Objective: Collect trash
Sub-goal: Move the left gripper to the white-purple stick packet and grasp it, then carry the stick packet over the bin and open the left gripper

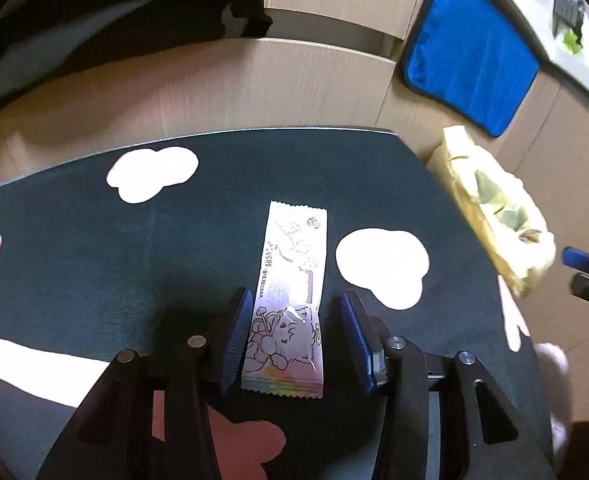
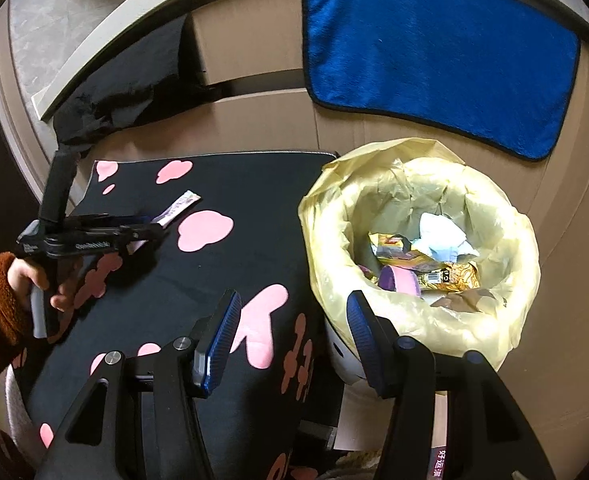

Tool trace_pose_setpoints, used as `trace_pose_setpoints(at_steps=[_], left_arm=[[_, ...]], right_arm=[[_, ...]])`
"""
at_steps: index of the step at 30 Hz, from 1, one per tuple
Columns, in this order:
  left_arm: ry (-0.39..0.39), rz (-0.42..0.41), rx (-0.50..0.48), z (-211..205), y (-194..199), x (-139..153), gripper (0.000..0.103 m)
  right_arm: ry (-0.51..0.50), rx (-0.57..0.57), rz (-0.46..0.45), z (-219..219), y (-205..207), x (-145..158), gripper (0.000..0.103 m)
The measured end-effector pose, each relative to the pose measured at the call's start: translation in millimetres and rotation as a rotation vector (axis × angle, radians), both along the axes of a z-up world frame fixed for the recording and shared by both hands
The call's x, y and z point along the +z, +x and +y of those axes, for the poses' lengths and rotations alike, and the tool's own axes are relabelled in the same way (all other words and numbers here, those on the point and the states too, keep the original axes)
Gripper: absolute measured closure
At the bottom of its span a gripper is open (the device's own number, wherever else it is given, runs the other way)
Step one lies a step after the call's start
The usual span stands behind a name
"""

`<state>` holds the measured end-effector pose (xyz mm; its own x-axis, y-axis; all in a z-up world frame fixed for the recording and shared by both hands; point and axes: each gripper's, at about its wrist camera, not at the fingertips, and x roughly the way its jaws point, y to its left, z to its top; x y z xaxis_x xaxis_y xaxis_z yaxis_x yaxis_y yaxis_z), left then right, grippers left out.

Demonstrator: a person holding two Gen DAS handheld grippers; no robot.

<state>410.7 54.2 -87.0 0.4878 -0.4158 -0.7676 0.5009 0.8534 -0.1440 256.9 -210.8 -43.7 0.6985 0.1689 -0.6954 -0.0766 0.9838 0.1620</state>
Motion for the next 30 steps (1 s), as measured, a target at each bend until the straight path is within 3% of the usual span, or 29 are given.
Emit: trace_pose_setpoints(at_steps=[1,3,6,12,19,30], left_arm=[[0.01,-0.003,0.027,-2,-1,0,0.058],[0.01,-0.003,0.058,-6,0,0,0.072],[-0.028,0.021,0.102,-6,-4,2,0.083],[-0.076,-0.069,0.131,-31,-37,37,0.086],[-0.163,-0.151,0.093,-99,-76,87,0.086],[-0.194,-0.103,0.04,-219,-74,77,0.085]], right_arm=[[-0.001,0.001,-0.006,1,-2,1,0.05],[-0.007,0.001,-0.017,1,-8,3,0.05],[-0.006,0.001,-0.03,0,-15,6,0.05],[0.008,-0.029,-0.066,-21,-31,11,0.05],[0.02,-0.084,-0.109,-51,-49,14,0.05],[0.022,-0.191,-0.137,-106,-70,26,0.05]])
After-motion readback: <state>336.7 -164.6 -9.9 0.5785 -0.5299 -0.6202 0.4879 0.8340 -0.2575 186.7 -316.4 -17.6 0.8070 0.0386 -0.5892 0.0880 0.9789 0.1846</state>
